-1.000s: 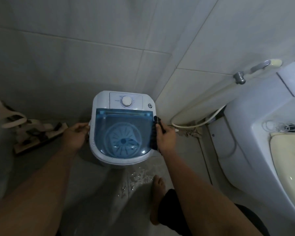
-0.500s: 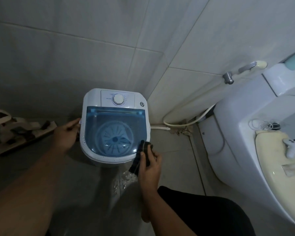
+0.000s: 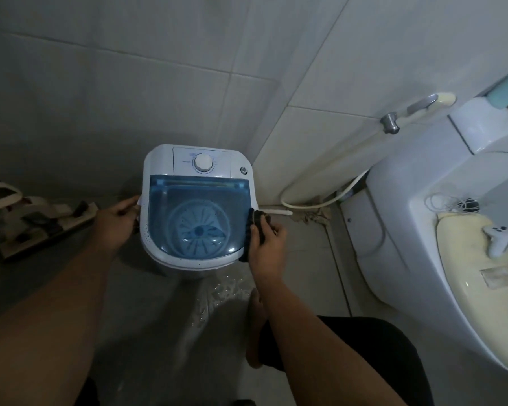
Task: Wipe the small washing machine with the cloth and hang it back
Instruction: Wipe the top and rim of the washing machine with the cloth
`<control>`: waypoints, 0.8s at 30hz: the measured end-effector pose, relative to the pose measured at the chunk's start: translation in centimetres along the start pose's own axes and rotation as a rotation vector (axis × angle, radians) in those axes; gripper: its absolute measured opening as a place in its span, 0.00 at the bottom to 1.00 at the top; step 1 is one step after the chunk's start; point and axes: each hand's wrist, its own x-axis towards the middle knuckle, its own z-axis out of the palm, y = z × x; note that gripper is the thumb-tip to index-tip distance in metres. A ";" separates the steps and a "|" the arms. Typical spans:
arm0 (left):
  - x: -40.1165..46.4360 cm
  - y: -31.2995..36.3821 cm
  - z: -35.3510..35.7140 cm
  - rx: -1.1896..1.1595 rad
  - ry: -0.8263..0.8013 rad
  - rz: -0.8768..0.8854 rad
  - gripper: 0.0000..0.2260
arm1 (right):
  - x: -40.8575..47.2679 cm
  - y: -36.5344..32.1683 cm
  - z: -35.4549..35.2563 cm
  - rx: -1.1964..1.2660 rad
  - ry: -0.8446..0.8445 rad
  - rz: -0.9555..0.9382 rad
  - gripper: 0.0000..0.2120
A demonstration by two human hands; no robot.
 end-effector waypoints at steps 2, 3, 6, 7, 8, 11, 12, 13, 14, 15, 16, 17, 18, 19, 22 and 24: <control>-0.1 0.0 -0.1 0.013 -0.007 0.000 0.16 | -2.4 0.6 0.6 0.026 0.032 0.005 0.19; 0.0 -0.1 -0.2 0.010 -0.004 0.001 0.16 | -3.5 1.1 0.7 0.036 0.026 -0.001 0.19; 0.4 -0.5 -0.6 0.003 -0.021 -0.015 0.15 | -5.5 2.1 0.4 -0.021 -0.013 -0.108 0.19; 0.4 -0.6 -0.7 0.007 -0.023 -0.019 0.15 | -5.8 2.1 0.2 -0.051 -0.029 -0.165 0.20; 0.8 -0.9 -0.8 0.006 -0.025 -0.018 0.14 | -6.1 2.0 0.2 -0.077 -0.056 -0.234 0.20; 2.3 -2.3 -1.2 -0.019 -0.043 0.006 0.14 | -7.2 0.7 0.8 -0.173 -0.172 -0.467 0.20; 2.2 -2.0 -1.2 -0.027 -0.048 0.008 0.15 | -7.5 0.0 1.1 -0.204 -0.207 -0.521 0.21; 1.8 -1.5 -1.3 -0.039 -0.052 0.006 0.15 | -7.7 -0.6 1.6 -0.230 -0.237 -0.569 0.21; 1.6 -1.1 -1.3 -0.050 -0.064 0.001 0.15 | -7.8 -1.3 2.1 -0.252 -0.261 -0.616 0.20; 1.5 -0.9 -1.4 -0.063 -0.075 -0.007 0.15 | -7.8 -1.8 2.7 -0.272 -0.285 -0.660 0.20; 1.4 -0.7 -1.4 -0.077 -0.082 -0.016 0.15 | -7.8 -2.3 3.2 -0.289 -0.306 -0.699 0.20; 1.5 -0.6 -1.3 -0.094 -0.085 -0.029 0.15 | -7.7 -2.9 3.9 -0.303 -0.325 -0.735 0.20; 1.6 -0.7 -1.3 -0.108 -0.087 -0.044 0.15 | -7.6 -3.5 4.5 -0.317 -0.343 -0.768 0.20; 1.7 -0.8 -1.2 -0.120 -0.089 -0.053 0.15 | -7.4 -4.3 5.2 -0.339 -0.354 -0.801 0.20; 1.7 -0.7 -1.1 -0.162 -0.094 -0.064 0.15 | -6.6 -7.0 6.8 -0.411 -0.360 -0.870 0.20; 1.8 -0.9 -1.0 -0.169 -0.099 -0.068 0.15 | -6.1 -8.3 7.5 -0.434 -0.363 -0.870 0.21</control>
